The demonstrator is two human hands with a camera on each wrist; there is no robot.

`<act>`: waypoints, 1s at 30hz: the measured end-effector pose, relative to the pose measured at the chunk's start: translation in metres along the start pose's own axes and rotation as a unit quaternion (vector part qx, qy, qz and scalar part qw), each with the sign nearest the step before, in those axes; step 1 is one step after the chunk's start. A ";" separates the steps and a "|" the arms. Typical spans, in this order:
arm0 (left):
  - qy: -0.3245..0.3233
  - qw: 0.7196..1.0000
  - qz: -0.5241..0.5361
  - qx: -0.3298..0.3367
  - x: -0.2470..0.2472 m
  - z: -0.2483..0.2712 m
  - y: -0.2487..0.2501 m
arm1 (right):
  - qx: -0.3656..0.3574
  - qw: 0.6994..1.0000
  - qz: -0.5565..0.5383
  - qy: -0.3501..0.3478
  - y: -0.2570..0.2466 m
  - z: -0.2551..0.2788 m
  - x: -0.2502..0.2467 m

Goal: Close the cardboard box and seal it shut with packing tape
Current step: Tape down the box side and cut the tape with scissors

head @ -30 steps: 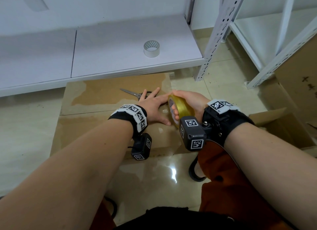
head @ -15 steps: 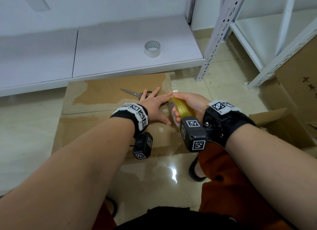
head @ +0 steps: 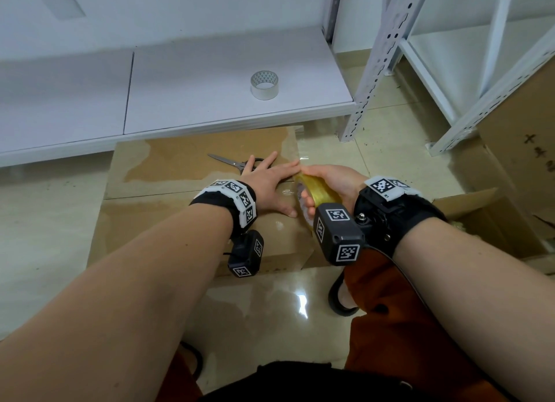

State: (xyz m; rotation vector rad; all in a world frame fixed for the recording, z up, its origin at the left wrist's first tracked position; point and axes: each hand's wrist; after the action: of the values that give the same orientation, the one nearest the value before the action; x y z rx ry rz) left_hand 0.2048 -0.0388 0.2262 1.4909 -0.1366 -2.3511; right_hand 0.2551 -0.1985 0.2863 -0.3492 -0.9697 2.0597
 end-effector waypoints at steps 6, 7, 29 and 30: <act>-0.007 1.000 -0.018 0.008 -0.002 0.006 0.006 | 0.013 1.000 -0.011 0.002 -0.002 -0.002 0.000; 0.000 1.000 -0.019 0.015 -0.001 0.008 0.006 | 0.013 1.000 -0.015 0.004 -0.003 -0.002 0.000; -0.005 0.999 0.027 0.018 0.005 0.023 0.009 | -0.024 0.998 -0.052 0.003 0.010 0.009 0.008; -0.005 1.000 0.026 0.017 0.005 0.022 0.009 | -0.025 0.998 -0.052 0.003 0.009 0.010 0.009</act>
State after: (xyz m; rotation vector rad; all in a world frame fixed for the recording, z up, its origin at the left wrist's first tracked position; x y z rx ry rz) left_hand 0.1852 -0.0510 0.2341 1.4737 -0.2168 -2.3268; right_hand 0.2390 -0.2001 0.2868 -0.3236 -1.0172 1.9425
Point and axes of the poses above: each hand's wrist, its own z-axis away from the middle knuckle, its own x-axis out of the palm, y = z × x, and after that the axes turned 10 degrees about -x, right-handed
